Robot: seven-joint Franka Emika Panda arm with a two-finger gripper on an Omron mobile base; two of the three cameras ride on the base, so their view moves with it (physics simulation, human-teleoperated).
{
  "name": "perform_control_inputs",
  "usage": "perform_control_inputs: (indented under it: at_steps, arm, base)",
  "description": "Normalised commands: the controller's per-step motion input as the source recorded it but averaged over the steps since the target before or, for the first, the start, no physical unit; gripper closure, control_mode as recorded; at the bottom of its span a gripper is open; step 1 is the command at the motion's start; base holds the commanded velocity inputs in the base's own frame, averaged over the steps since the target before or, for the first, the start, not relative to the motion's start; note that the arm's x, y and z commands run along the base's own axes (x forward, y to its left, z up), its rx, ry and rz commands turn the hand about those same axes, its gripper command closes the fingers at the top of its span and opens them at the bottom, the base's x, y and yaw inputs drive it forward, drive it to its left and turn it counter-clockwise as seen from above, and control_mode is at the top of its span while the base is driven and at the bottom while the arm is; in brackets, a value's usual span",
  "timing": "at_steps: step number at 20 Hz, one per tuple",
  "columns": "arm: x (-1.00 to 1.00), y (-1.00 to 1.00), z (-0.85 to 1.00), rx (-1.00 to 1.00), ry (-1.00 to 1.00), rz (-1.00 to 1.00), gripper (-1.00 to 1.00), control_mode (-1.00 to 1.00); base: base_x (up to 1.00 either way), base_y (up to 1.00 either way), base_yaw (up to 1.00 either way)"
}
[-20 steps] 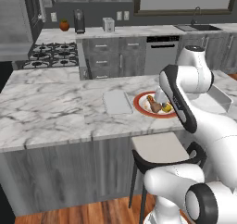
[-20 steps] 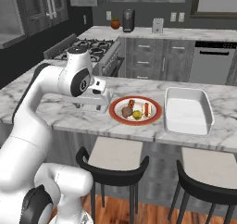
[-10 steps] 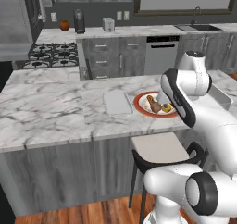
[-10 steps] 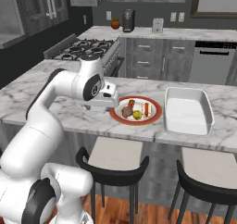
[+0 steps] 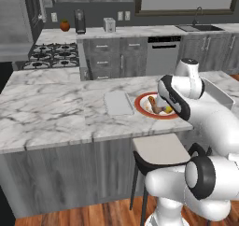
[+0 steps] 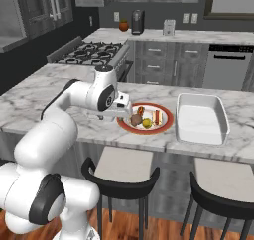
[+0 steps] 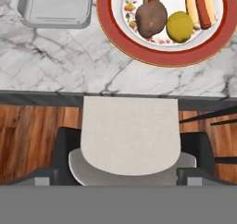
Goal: Place one cooked food and one vegetable from the large plate to each tupperware container.
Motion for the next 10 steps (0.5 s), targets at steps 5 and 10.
perform_control_inputs:
  at_steps: [5, 10]
  arm:
    - [0.31, -0.07, -0.31, -0.02, -0.01, -0.09, -1.00, -1.00]
    - [0.29, 0.00, -0.28, 0.00, -0.07, -0.13, -1.00, -1.00]
  base:
    - [0.00, 0.00, 0.00]
    - [0.00, 0.00, 0.00]
